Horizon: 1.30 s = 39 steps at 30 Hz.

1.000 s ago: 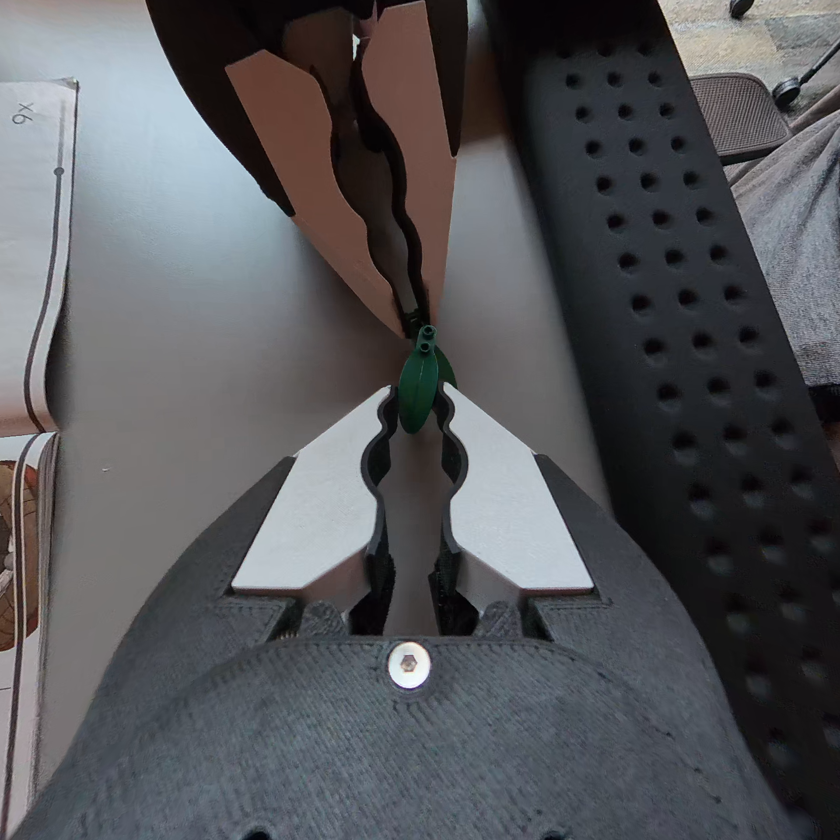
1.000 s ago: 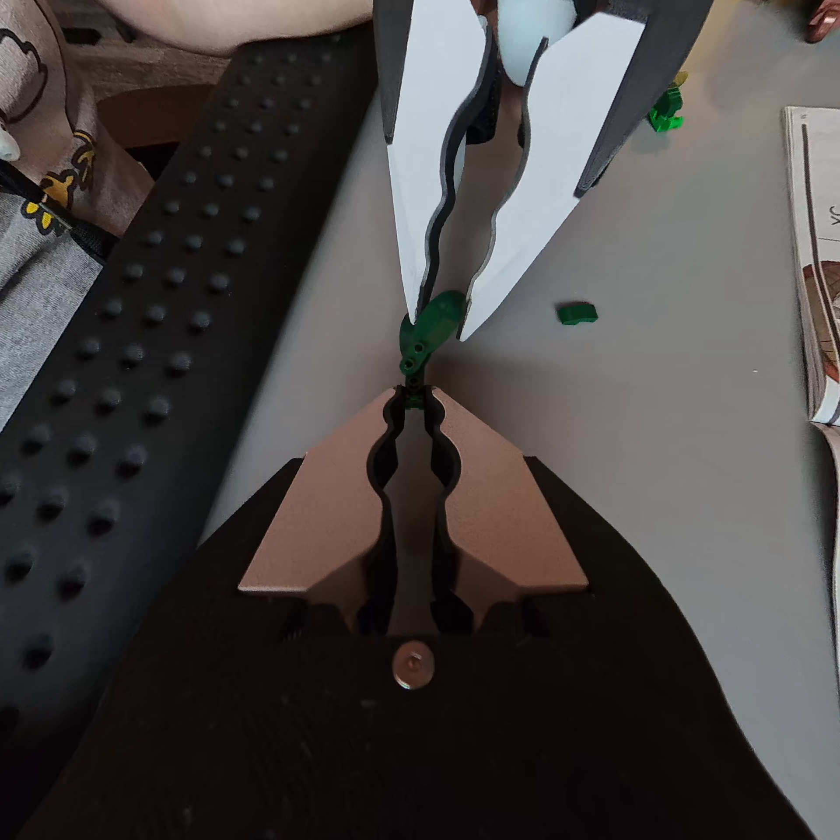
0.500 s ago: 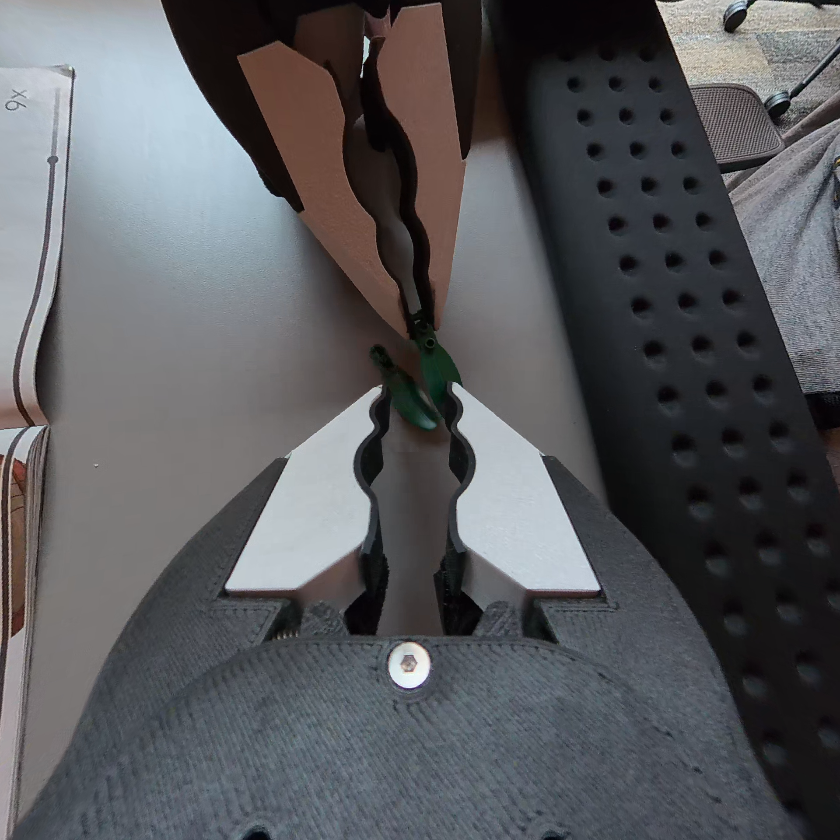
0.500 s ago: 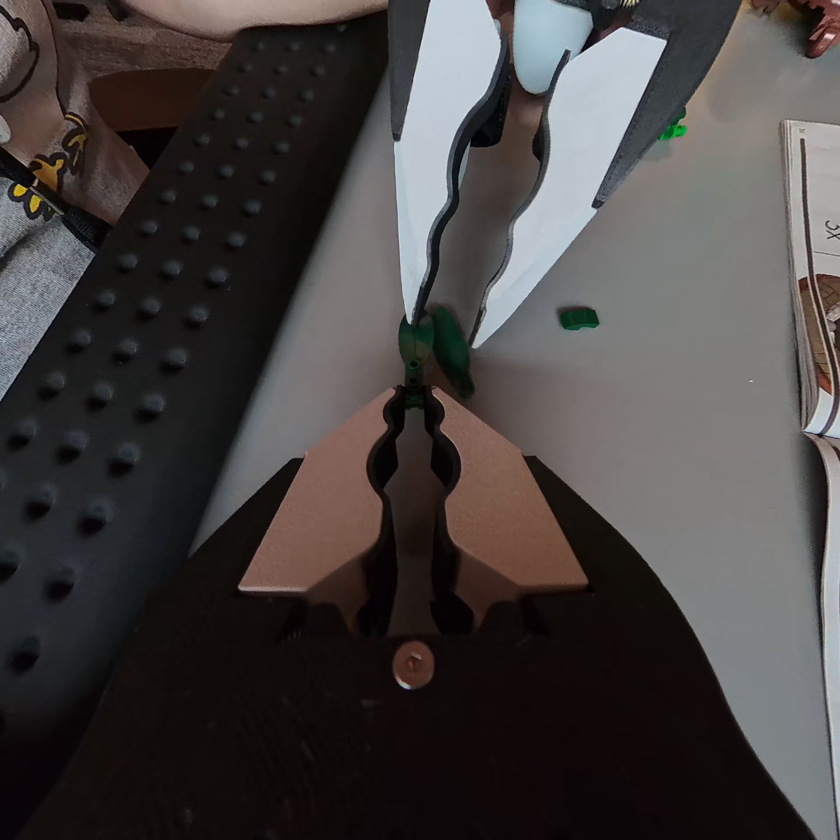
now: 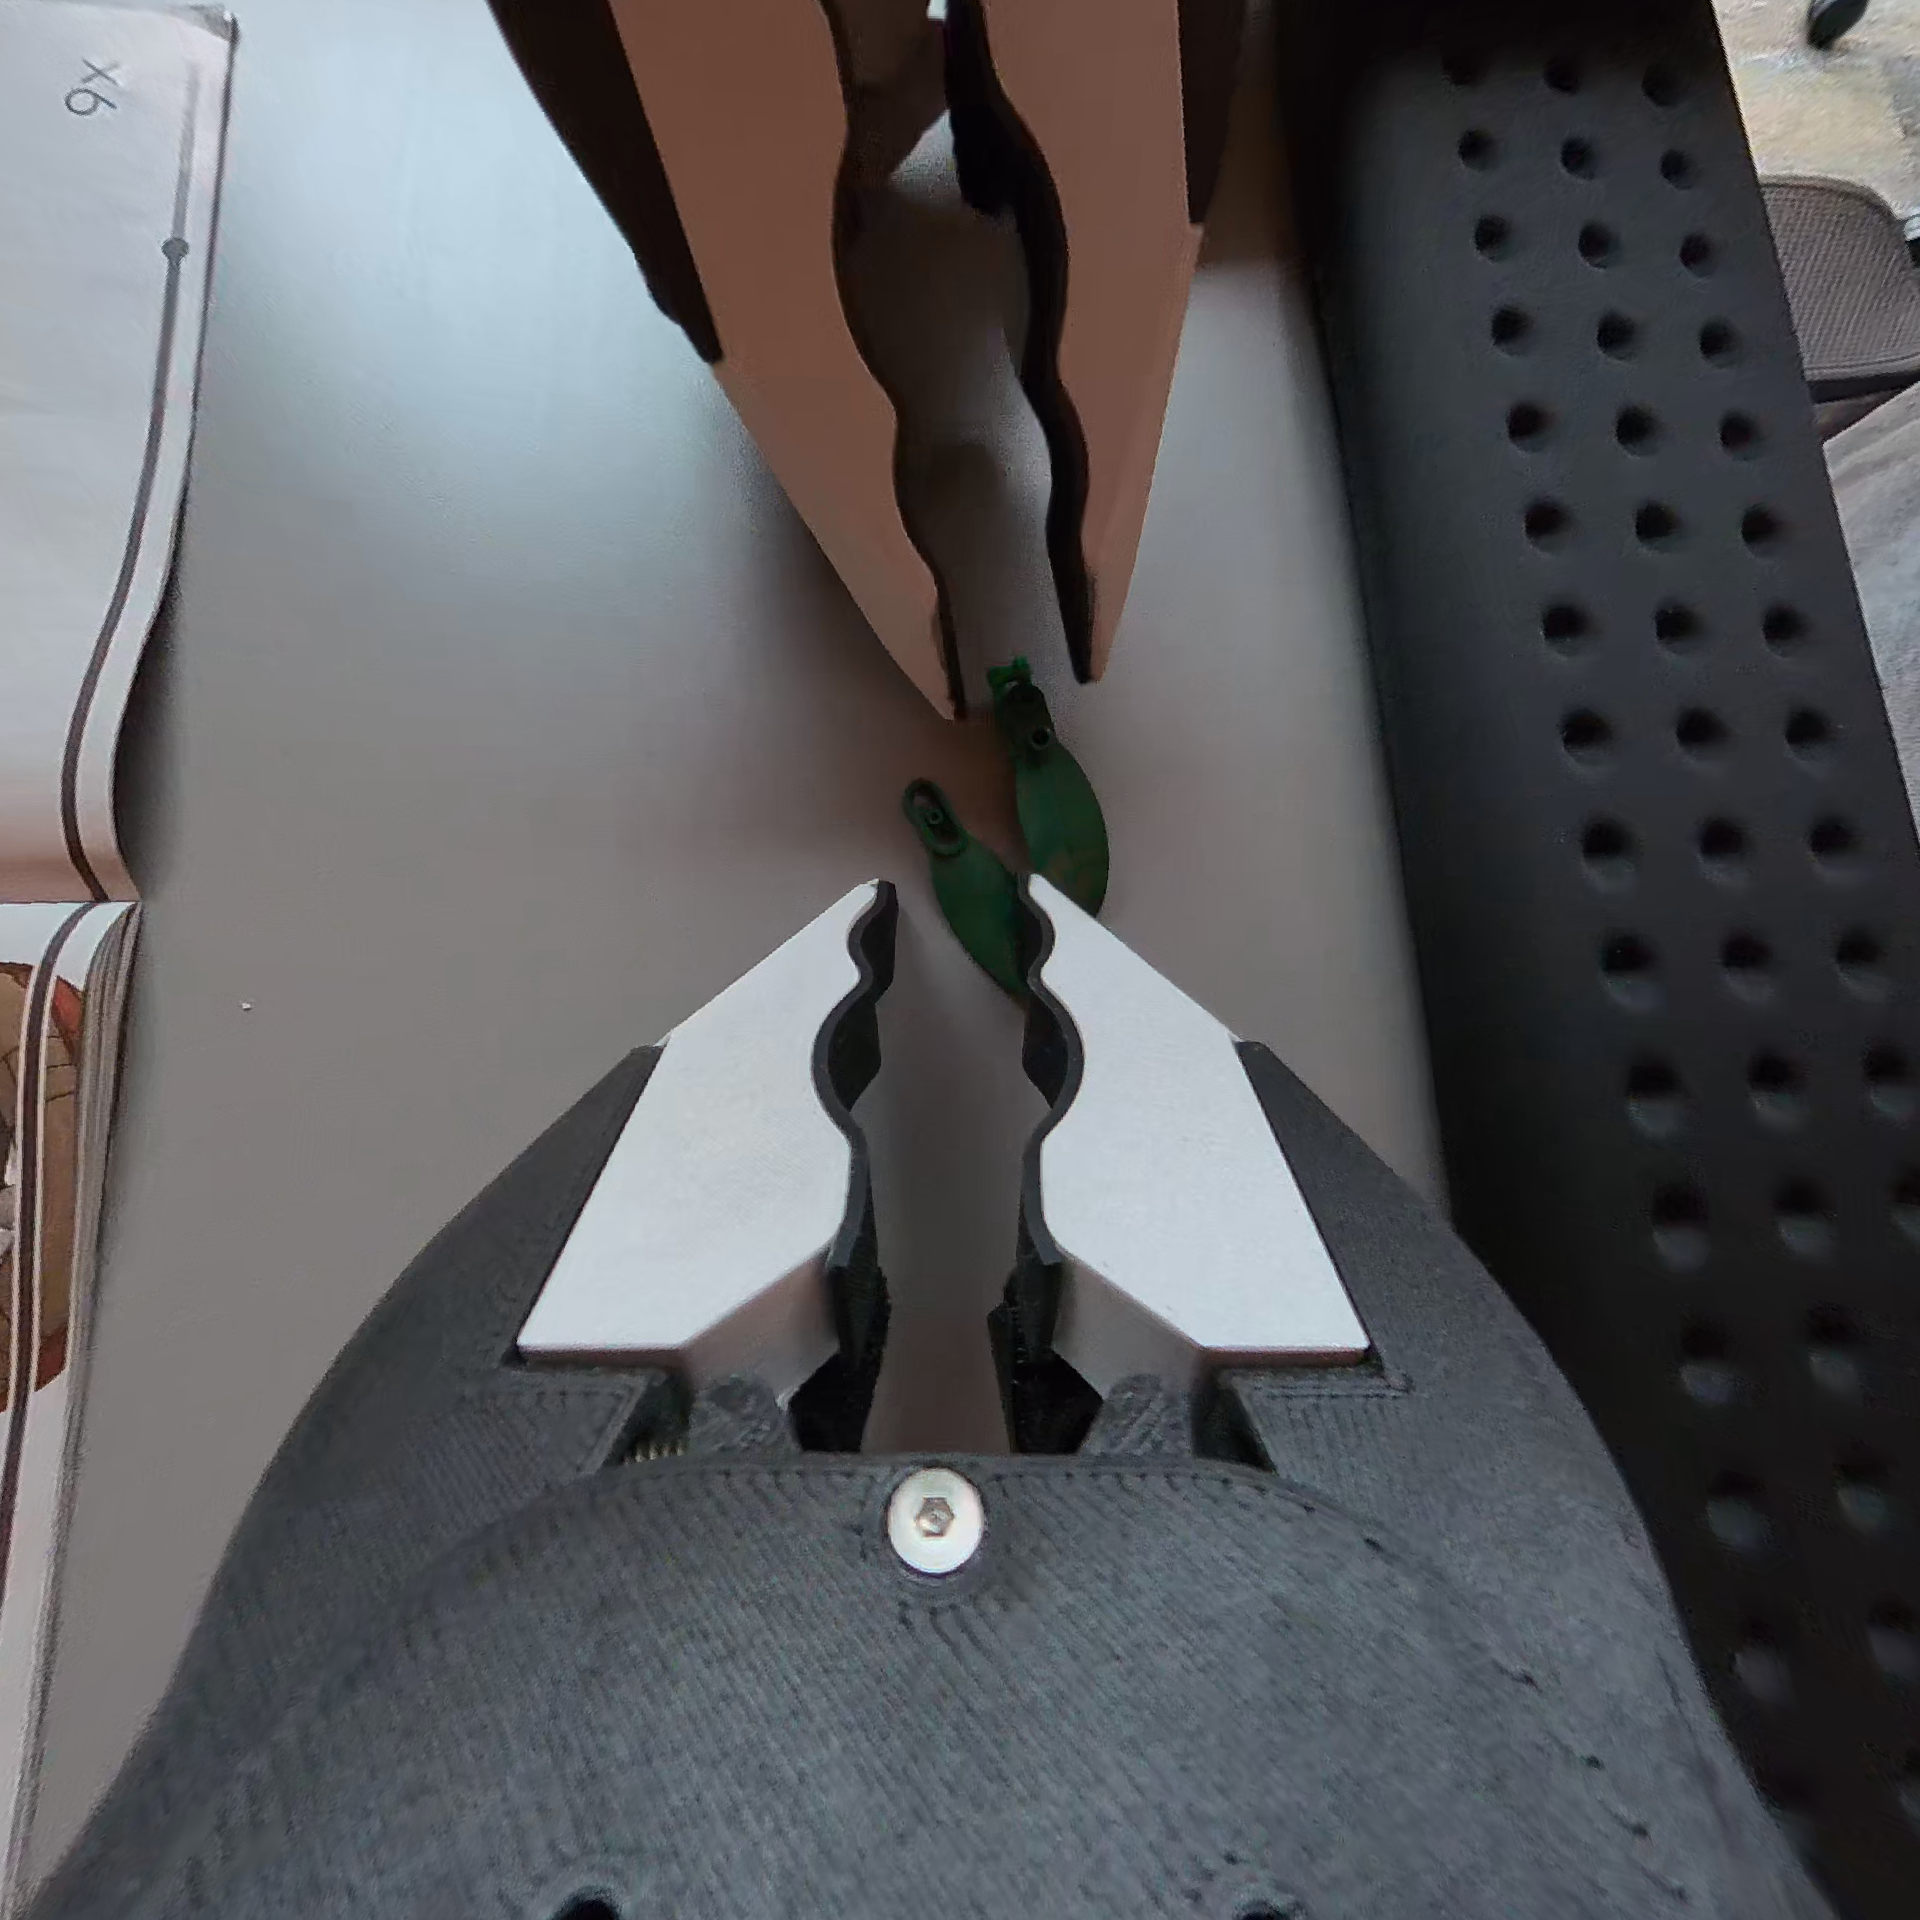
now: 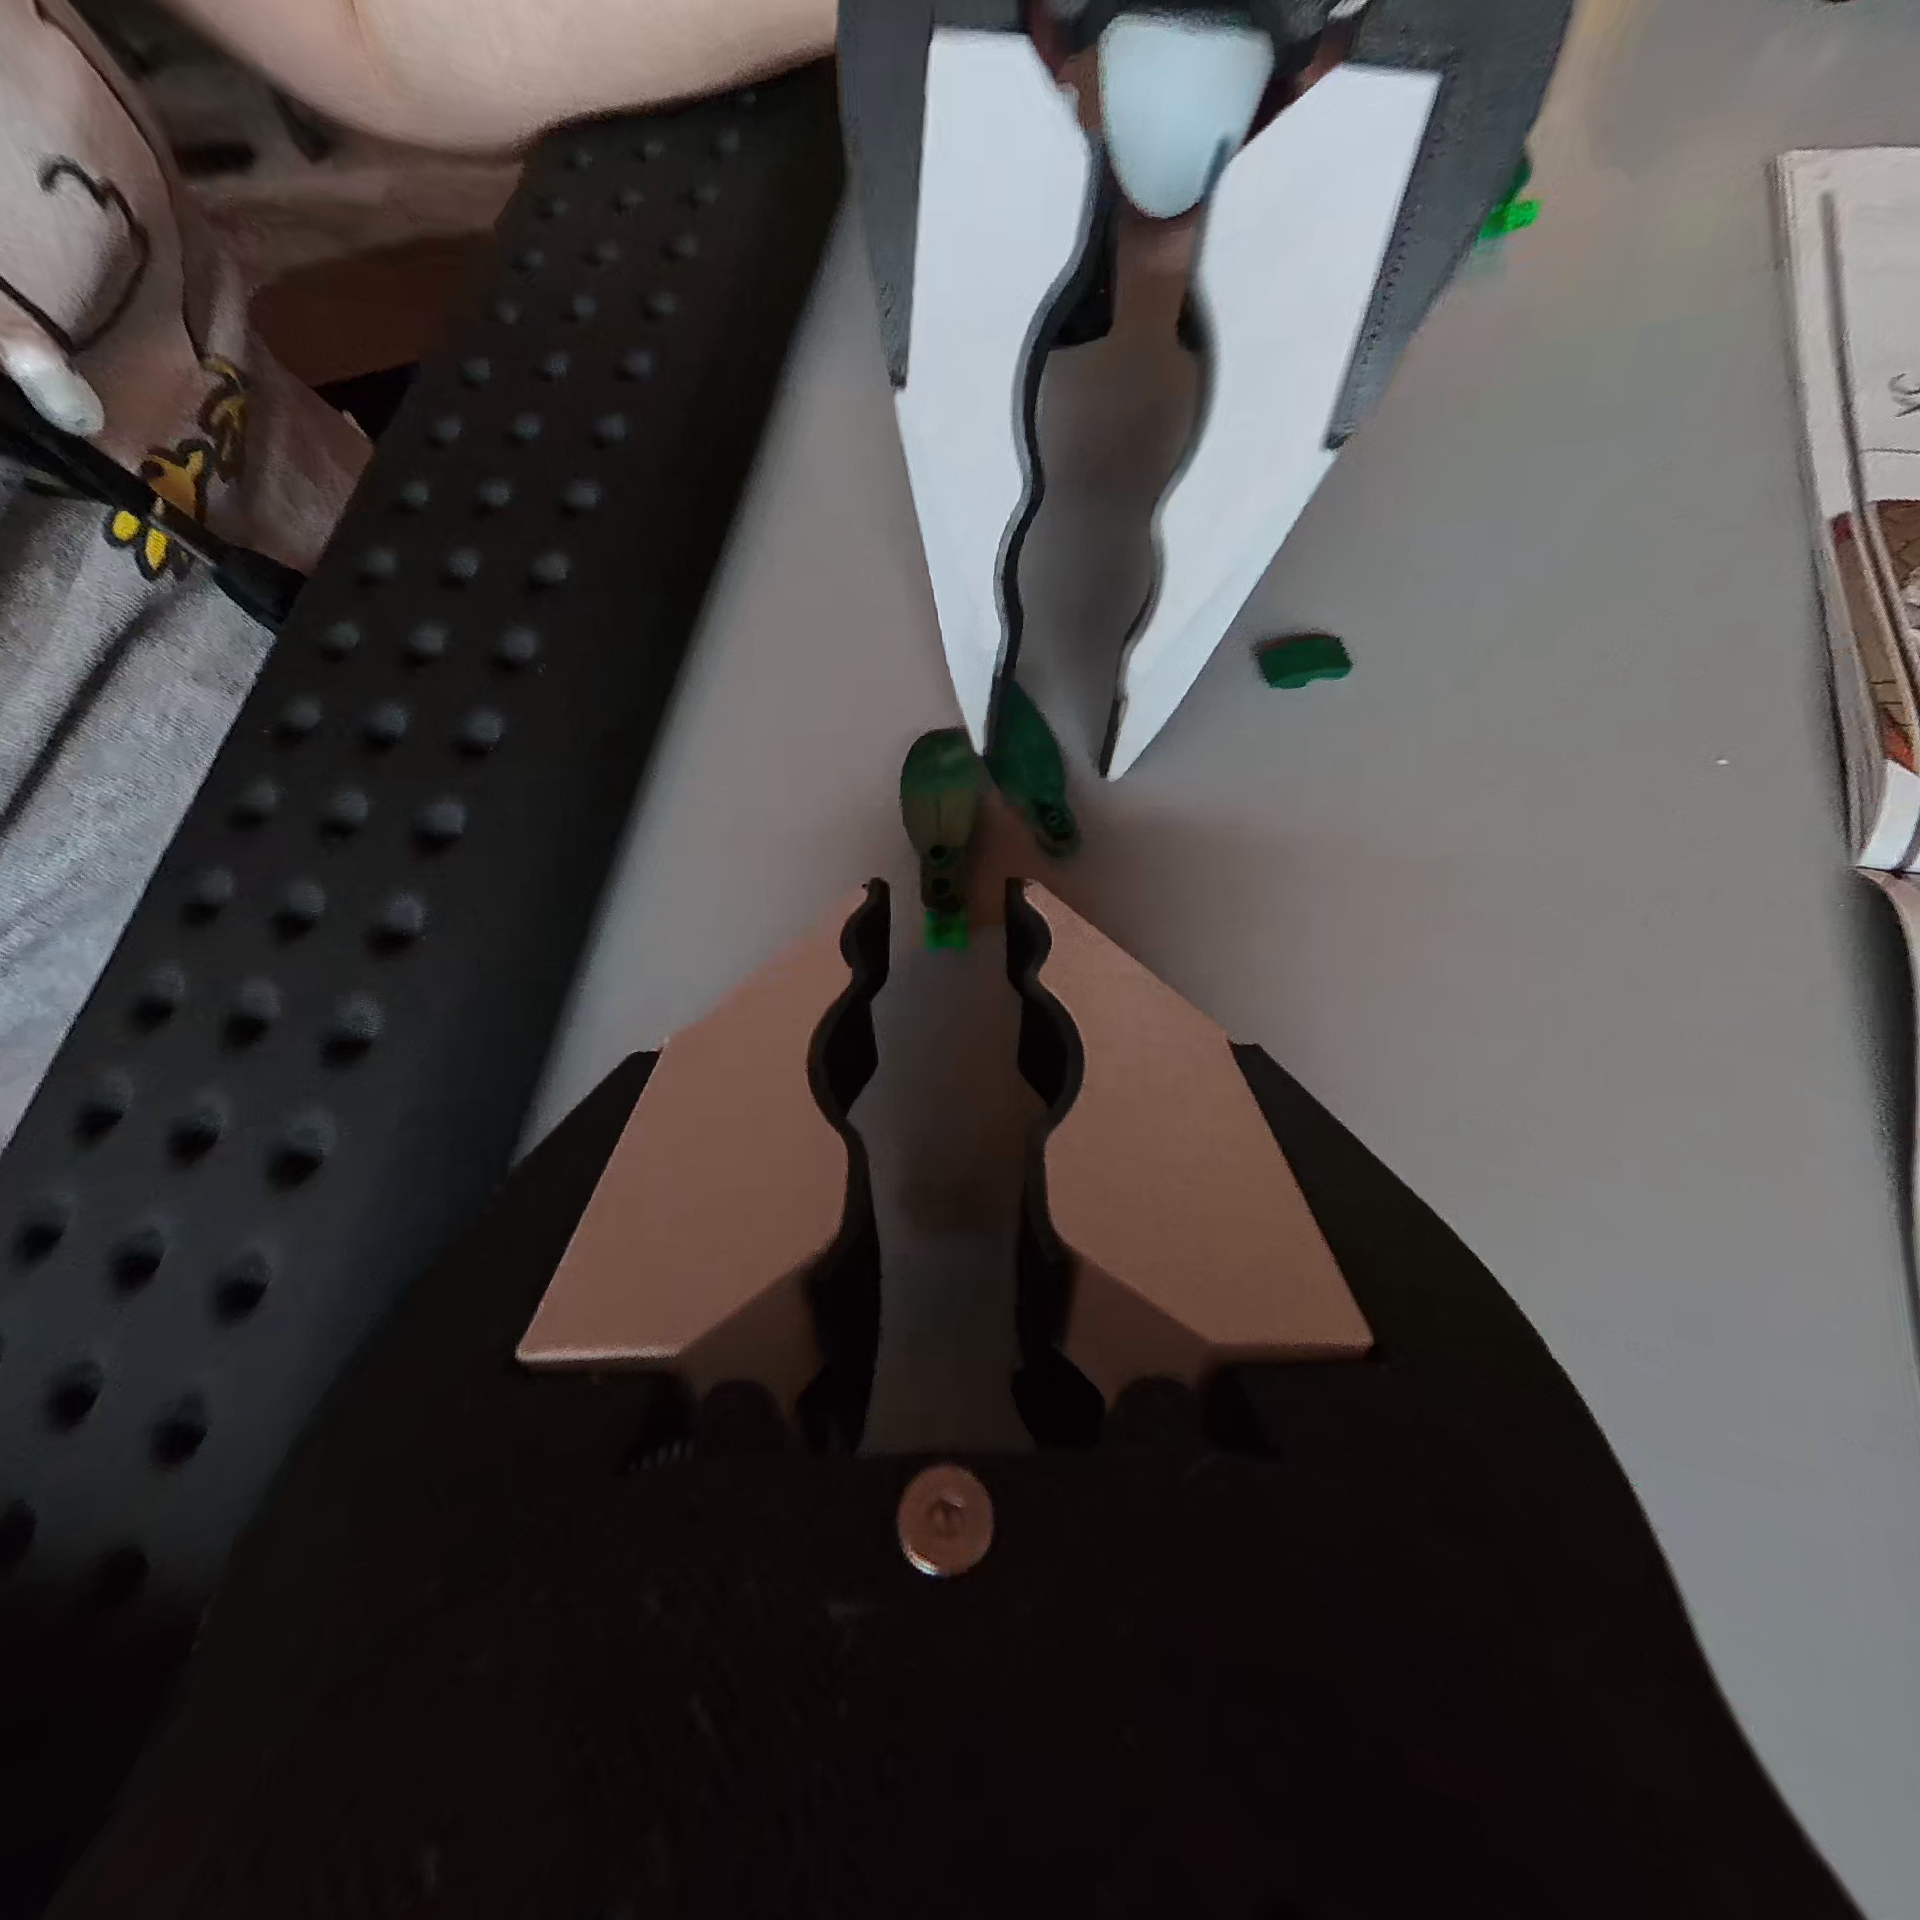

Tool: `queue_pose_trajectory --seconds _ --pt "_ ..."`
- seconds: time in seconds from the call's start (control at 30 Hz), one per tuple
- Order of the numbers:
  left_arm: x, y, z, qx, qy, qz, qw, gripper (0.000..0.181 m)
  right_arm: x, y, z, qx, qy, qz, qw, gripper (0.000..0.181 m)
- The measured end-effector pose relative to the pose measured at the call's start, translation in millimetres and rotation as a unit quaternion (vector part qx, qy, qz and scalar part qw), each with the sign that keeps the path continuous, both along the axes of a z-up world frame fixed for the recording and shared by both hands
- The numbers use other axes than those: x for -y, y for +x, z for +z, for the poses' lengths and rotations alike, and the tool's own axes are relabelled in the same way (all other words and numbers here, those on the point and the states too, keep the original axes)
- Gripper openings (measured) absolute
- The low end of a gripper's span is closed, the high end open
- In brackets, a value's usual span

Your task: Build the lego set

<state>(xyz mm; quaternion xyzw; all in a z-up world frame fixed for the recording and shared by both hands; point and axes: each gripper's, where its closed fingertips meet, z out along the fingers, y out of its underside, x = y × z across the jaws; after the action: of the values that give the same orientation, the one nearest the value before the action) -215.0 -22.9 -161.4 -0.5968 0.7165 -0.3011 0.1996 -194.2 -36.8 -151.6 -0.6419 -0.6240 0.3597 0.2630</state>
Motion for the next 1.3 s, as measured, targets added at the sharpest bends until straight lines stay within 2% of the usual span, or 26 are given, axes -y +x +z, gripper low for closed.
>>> queue_pose_trajectory --seconds 0.1,0.17,0.33,0.53,0.63,0.7,0.8,0.83,0.9,0.97,1.0,1.07,1.13,1.17,1.23,1.3 --pt "-2 0 -1 0.001 0.011 0.000 1.000 0.017 -18 -3 14 -0.045 -0.014 -0.042 0.998 0.016" --pt "-1 0 -1 0.002 0.011 -0.001 1.000 0.016 -30 -4 10 -0.036 -0.012 -0.061 0.997 0.015" --pt "-1 0 -1 0.001 0.012 -0.002 1.000 0.014 -29 -9 -9 0.021 0.056 -0.029 0.998 0.015" --pt "-1 0 -1 0.002 0.009 -0.001 1.000 0.014 -19 -15 -10 0.028 0.058 -0.005 0.998 0.007" --pt "-7 1 4 0.008 -0.001 0.020 1.000 0.018 -22 -15 -3 0.030 0.137 -0.001 0.990 0.006" --pt "-9 2 16 0.036 -0.046 0.039 0.998 0.021 -33 -15 14 0.029 0.270 -0.011 0.962 0.006" --pt "-10 -1 32 0.063 -0.136 0.052 0.987 0.025 -34 -21 51 -0.004 0.450 -0.010 0.893 0.006" --pt "-10 -2 37 0.072 -0.152 0.052 0.984 0.022 -34 -20 54 0.007 0.483 -0.009 0.876 0.006" --pt "-11 -2 46 0.096 -0.154 0.044 0.982 0.004 -35 -19 51 0.034 0.521 -0.001 0.853 0.006" --pt "-16 -2 46 0.102 -0.115 0.047 0.987 0.002 -37 -19 51 0.038 0.539 -0.001 0.842 0.007" --pt "-16 -2 46 0.103 -0.092 0.044 0.989 0.000 -36 -19 51 0.034 0.531 -0.004 0.847 0.007" --pt "-23 -1 45 0.106 -0.020 0.048 0.993 0.000 -38 -18 53 0.000 0.461 -0.038 0.886 0.010" --pt "-30 1 48 0.113 0.075 0.044 0.990 0.000 -32 -13 55 -0.051 0.296 -0.074 0.951 0.015" --pt "-31 2 48 0.113 0.132 0.035 0.984 0.000 -34 -9 61 -0.082 0.200 -0.103 0.971 0.018" --pt "-32 6 49 0.113 0.263 0.007 0.958 0.000 -31 0 73 -0.144 0.003 -0.121 0.982 0.020" --pt "-28 11 49 0.119 0.372 -0.031 0.920 0.000 -38 9 75 -0.178 -0.137 -0.143 0.964 0.016"
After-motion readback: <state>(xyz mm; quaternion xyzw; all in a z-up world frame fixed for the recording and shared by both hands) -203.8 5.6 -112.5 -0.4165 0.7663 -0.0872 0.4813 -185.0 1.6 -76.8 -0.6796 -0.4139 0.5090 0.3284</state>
